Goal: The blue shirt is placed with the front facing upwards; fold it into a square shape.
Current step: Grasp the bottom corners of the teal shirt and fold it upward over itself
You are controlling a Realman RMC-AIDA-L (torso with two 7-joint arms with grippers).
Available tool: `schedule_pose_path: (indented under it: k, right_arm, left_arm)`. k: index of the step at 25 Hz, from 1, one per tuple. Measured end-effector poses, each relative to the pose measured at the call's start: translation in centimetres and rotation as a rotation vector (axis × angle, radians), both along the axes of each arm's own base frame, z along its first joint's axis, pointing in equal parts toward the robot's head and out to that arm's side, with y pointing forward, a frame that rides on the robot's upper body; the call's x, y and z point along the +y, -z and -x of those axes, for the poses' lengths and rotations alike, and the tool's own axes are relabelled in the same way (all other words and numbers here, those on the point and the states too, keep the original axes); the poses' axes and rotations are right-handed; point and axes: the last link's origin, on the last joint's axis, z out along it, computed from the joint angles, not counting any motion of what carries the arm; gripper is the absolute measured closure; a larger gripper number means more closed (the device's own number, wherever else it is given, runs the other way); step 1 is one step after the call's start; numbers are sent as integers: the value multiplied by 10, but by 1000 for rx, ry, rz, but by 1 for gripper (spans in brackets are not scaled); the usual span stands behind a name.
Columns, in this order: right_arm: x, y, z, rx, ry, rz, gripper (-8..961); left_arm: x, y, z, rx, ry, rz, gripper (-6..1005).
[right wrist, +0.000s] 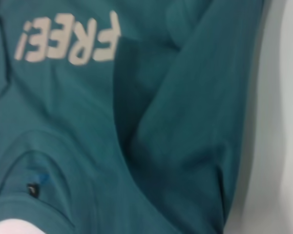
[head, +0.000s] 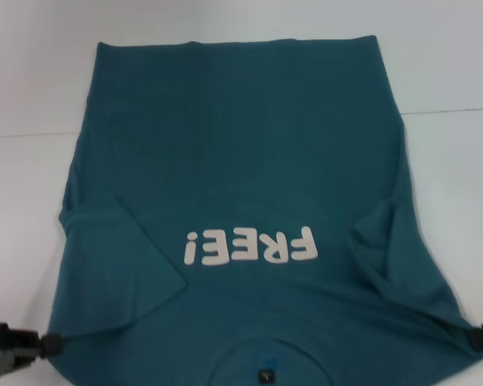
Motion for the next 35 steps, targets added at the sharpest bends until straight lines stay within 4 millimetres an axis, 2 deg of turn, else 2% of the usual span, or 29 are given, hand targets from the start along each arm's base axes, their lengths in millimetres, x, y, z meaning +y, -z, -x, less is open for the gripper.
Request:
schedule_pose_path:
  k: [17,23,26,35]
  right_arm:
    - [-38,0,-9,-52,41,141,900]
    - [-39,-3,-9,-59,23,142,899]
    - [-29,-7,-3,-50,-17,121,899]
    - [25,-24,26,-20,-71,-89,900]
  left_arm:
    - [-32,6,2,38,32,196,965]
    - [-40,4,-7,-10,117,219,965]
    - [-31,-3,-14,-28,160,200,965]
    - [39,-2,-43,8,143,149,964]
